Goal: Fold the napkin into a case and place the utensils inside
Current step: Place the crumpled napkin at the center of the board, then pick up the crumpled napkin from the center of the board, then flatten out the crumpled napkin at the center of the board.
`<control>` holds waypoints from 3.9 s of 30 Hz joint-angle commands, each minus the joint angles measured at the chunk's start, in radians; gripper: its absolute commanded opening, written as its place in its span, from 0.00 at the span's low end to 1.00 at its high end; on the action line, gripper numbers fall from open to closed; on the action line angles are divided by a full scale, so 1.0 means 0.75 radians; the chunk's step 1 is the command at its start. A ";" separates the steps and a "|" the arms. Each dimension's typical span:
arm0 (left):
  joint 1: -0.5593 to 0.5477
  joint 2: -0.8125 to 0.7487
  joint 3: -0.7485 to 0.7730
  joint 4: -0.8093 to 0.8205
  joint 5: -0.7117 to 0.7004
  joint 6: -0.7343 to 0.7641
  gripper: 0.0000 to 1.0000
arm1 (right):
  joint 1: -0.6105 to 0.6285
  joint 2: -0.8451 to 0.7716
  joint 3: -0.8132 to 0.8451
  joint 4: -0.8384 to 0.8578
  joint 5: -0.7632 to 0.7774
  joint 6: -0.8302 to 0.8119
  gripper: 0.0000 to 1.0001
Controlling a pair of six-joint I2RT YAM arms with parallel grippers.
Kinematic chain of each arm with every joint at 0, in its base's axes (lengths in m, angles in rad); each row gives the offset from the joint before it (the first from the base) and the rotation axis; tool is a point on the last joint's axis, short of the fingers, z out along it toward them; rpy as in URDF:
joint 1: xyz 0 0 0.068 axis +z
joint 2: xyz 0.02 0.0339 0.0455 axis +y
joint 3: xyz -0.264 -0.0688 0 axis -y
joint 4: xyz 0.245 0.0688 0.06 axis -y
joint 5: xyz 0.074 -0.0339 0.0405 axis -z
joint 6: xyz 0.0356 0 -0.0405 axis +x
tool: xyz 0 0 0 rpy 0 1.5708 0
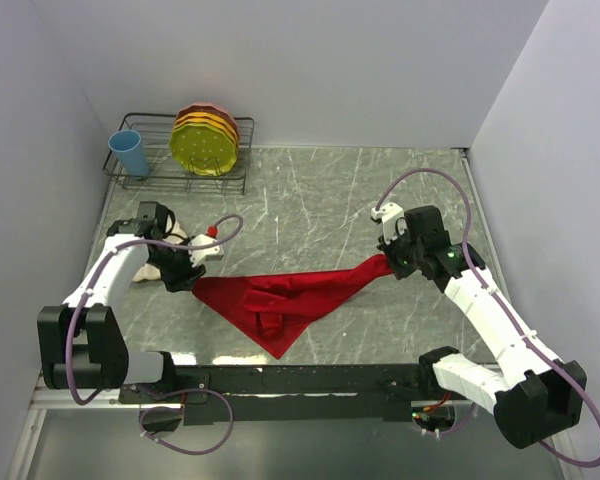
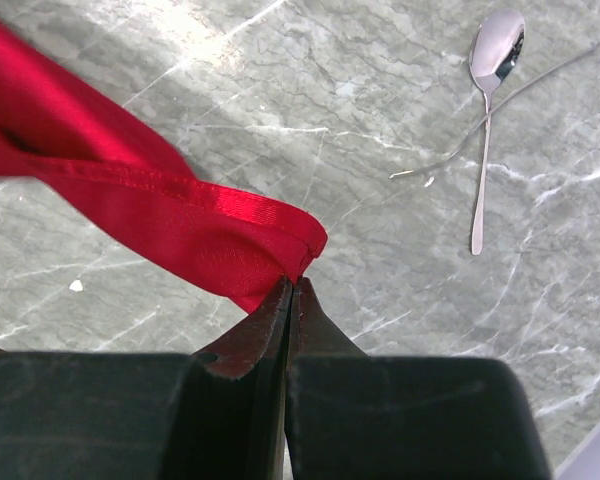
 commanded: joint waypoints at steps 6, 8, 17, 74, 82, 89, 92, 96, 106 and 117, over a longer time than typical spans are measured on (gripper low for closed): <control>-0.157 0.015 0.240 -0.096 0.421 -0.238 0.57 | -0.009 -0.017 0.012 0.028 -0.009 -0.043 0.00; -0.251 -0.026 0.207 -0.039 0.441 -0.249 0.58 | -0.009 -0.011 0.016 0.024 -0.005 -0.047 0.00; -0.559 -0.447 -0.291 0.417 0.288 0.013 0.63 | -0.009 -0.001 0.004 0.032 -0.040 -0.029 0.00; -0.303 -0.549 0.762 0.093 0.044 -0.936 0.01 | -0.063 0.033 1.088 0.079 0.017 0.286 0.00; -0.303 -0.771 0.914 -0.139 0.120 -1.014 0.01 | 0.019 -0.252 1.059 -0.072 -0.116 0.335 0.00; -0.303 -0.640 1.091 -0.117 -0.032 -1.155 0.01 | 0.028 -0.150 1.190 -0.132 -0.175 0.470 0.00; -0.303 -0.542 1.093 -0.069 -0.143 -1.163 0.01 | 0.030 -0.058 1.180 -0.142 -0.124 0.526 0.00; -0.303 -0.423 0.997 0.043 -0.178 -1.192 0.01 | 0.030 0.077 1.074 -0.056 -0.024 0.552 0.00; -0.299 0.175 0.731 0.499 -0.409 -1.210 0.01 | 0.011 0.626 0.804 0.351 0.169 0.440 0.00; -0.234 0.910 1.164 0.545 -0.383 -1.237 0.44 | -0.058 1.239 1.230 0.233 0.201 0.442 0.79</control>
